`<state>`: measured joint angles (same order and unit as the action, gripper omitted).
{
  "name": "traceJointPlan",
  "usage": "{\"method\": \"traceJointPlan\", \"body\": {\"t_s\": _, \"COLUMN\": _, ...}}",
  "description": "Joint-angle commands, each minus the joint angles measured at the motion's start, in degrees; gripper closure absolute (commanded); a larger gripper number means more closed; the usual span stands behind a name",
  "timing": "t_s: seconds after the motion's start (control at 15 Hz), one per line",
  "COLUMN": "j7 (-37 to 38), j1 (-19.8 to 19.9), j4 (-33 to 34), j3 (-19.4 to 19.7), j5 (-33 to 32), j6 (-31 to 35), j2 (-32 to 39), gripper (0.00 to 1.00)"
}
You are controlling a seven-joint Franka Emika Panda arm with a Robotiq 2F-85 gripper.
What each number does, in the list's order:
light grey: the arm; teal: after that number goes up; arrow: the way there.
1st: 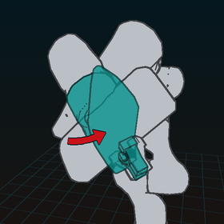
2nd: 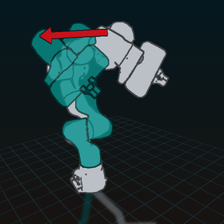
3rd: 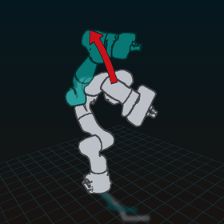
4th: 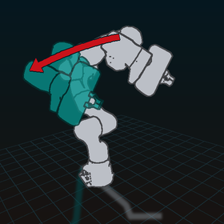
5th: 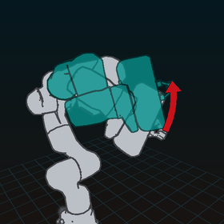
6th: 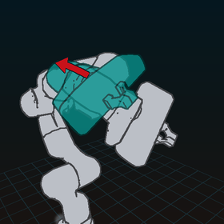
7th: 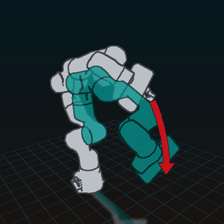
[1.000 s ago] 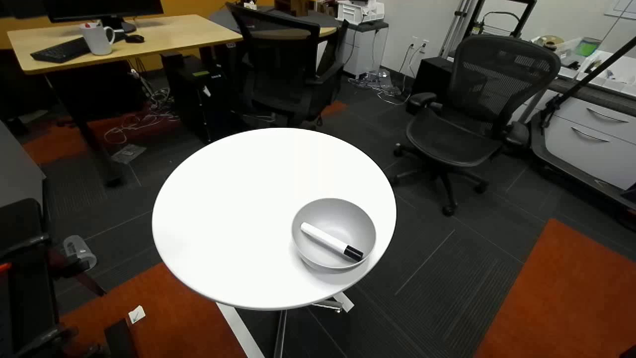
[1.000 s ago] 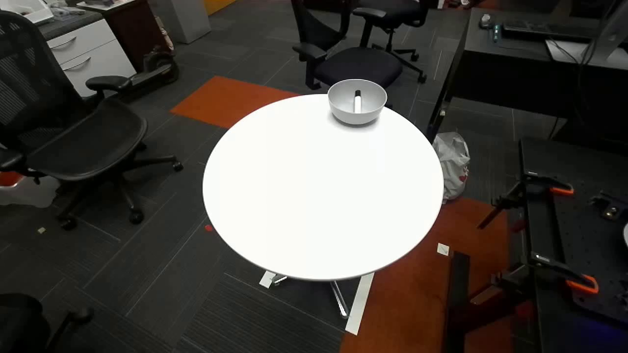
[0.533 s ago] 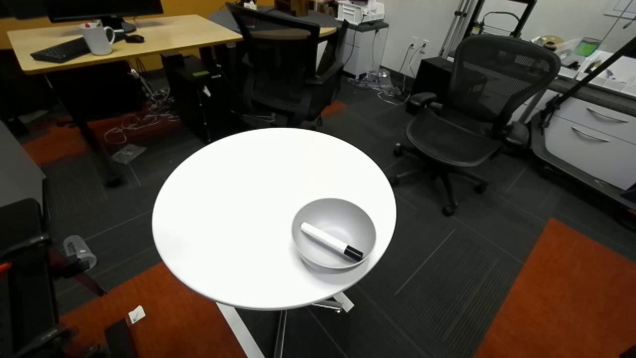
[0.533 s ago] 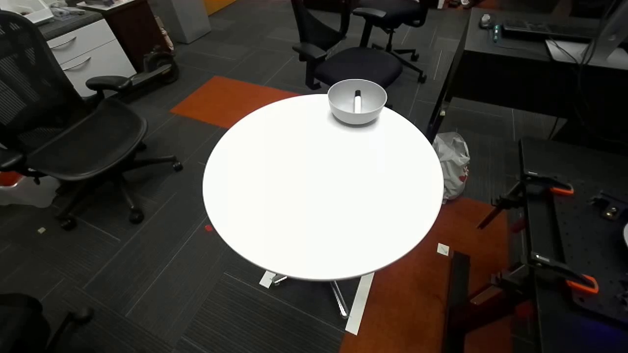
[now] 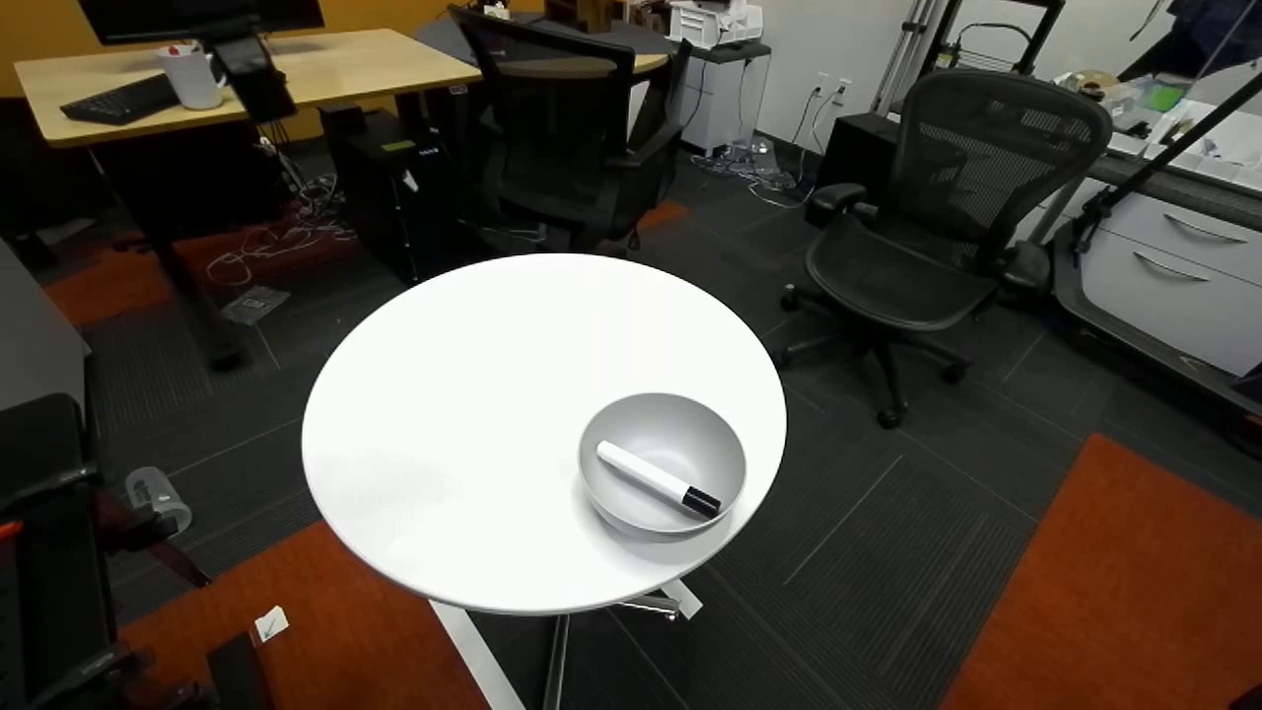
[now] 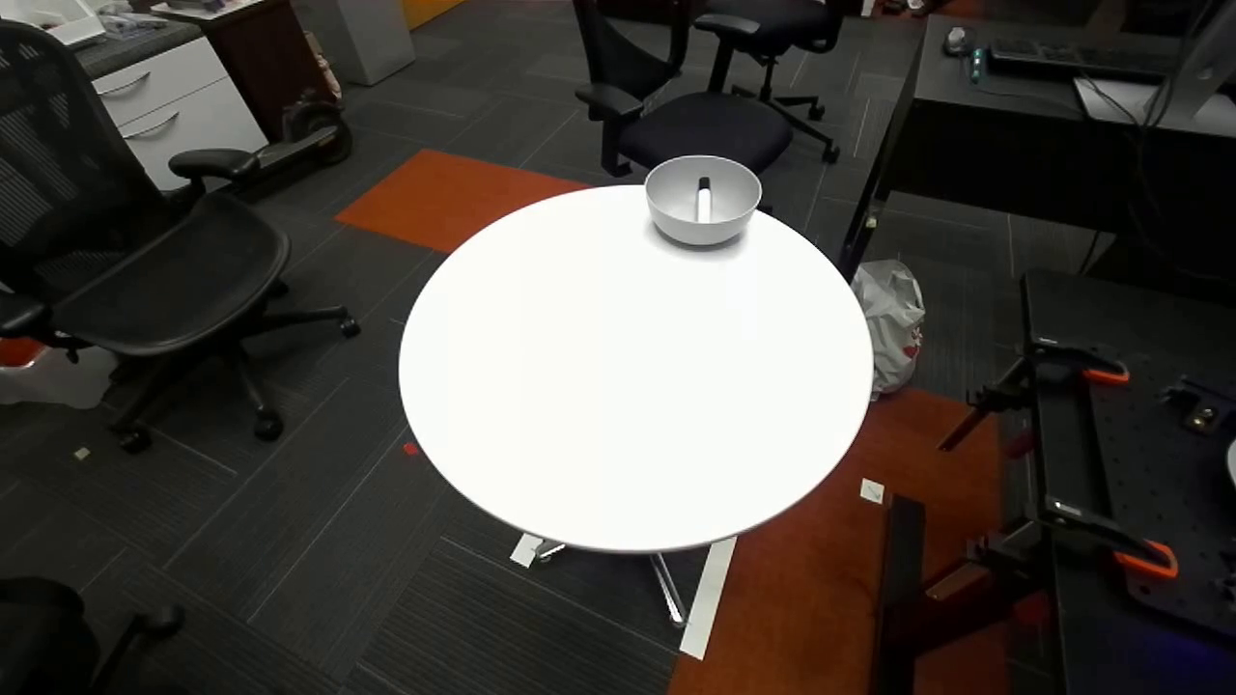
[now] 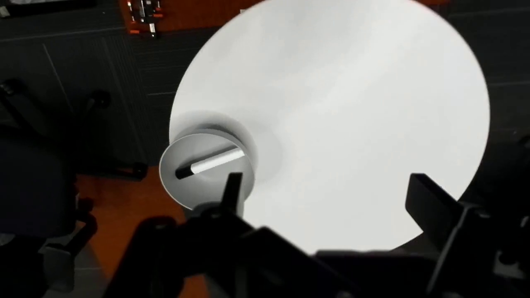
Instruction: Take the pen out of the bowl and put it on the table
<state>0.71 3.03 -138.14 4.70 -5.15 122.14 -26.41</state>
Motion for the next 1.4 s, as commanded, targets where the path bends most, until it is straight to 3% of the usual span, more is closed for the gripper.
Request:
{"method": "traceJointPlan", "body": {"t_s": 0.0, "j7": 9.4, "j1": 2.9, "j4": 5.9, "j3": -1.1, "j5": 0.8, "j6": 5.3, "j2": 10.6, "gripper": 0.00}}
{"method": "traceJointPlan", "body": {"t_s": 0.27, "j7": 21.4, "j1": 4.1, "j4": 11.7, "j3": -1.1, "j5": 0.6, "j6": 11.3, "j2": 22.4, "gripper": 0.00}}
{"method": "traceJointPlan", "body": {"t_s": 0.67, "j7": 36.6, "j1": 3.6, "j4": 21.2, "j3": 2.0, "j5": 2.6, "j6": 14.0, "j2": 38.0, "gripper": 0.00}}
{"method": "traceJointPlan", "body": {"t_s": 1.07, "j7": 42.6, "j1": 3.8, "j4": 28.0, "j3": 5.5, "j5": 9.7, "j6": 13.9, "j2": 48.4, "gripper": 0.00}}
{"method": "traceJointPlan", "body": {"t_s": 1.33, "j7": 46.5, "j1": 3.2, "j4": 31.4, "j3": 7.5, "j5": 10.4, "j6": 13.6, "j2": 53.0, "gripper": 0.00}}
